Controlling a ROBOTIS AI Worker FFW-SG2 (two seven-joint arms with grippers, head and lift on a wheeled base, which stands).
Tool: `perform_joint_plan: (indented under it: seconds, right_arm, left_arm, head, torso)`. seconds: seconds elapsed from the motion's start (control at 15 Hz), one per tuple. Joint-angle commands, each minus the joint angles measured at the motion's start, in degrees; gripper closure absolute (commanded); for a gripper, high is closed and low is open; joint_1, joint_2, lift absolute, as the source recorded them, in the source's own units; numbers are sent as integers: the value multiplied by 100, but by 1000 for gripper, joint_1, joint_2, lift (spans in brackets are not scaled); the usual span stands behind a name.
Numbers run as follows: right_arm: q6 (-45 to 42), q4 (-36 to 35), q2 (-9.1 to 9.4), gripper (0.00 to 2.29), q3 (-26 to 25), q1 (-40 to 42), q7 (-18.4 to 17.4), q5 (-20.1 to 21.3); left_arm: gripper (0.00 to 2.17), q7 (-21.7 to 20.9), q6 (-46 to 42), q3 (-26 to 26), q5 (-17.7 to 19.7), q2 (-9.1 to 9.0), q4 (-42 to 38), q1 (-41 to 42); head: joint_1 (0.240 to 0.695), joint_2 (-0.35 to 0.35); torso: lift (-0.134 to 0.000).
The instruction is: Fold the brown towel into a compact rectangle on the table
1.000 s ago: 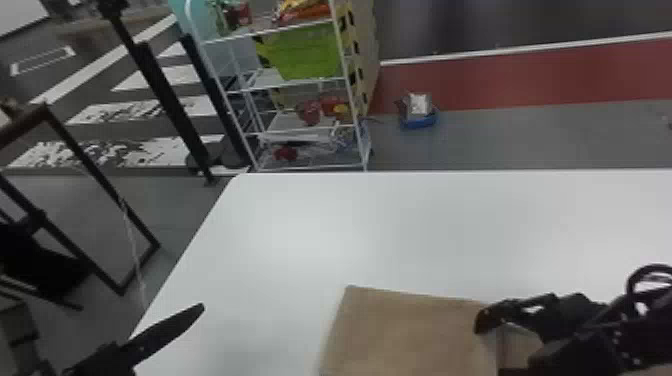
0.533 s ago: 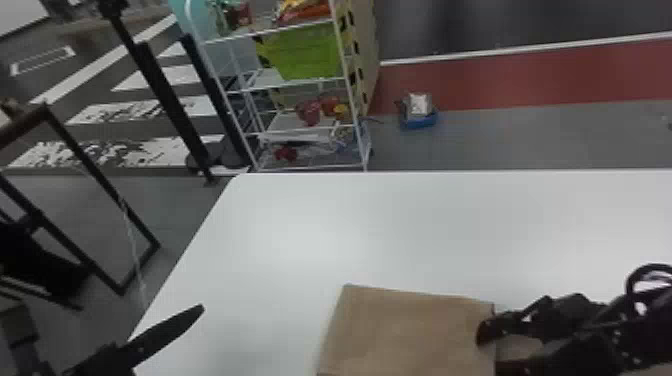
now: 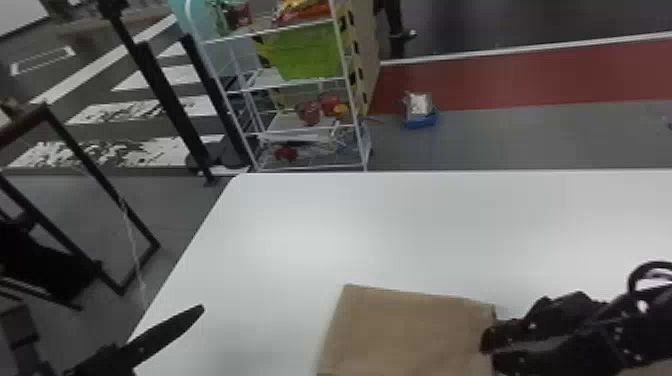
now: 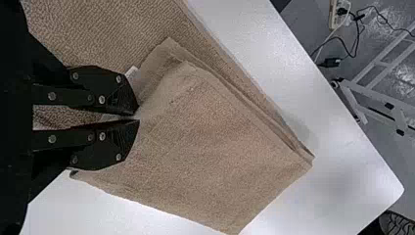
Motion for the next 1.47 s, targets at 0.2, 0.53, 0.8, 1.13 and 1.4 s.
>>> perform_joint_plan:
  seconds: [0.2,0.53,0.8,1.13,1.4]
  right_arm:
    - [297,-147,-28,684,-28,54,115,-165]
    - [367,-138,-46,684,-28,63,167,-103]
    - [367,-112,-46,714,-11,28,176,-33]
    - [384,-77,-28,876,16,10,176,-33]
    - [367,-15,-19,880,95,-7,176,11]
  left_arm:
    - [80,1,-3,8,0,-15,10,0]
    - [80,1,-3,26,-17,-15,1,0]
    - [80,1,-3,26,-26,-15,-7,0]
    - [80,1,-3,17,-26,-15,1,-9]
    - [80,1,-3,17,-26,-15,45,-9]
  head:
    - [695,350]
    - [695,350]
    - [695,350]
    - [695,350]
    - [695,350]
  torso:
    - [-123]
    - [-123]
    - [-123]
    - [-123]
    - [-123]
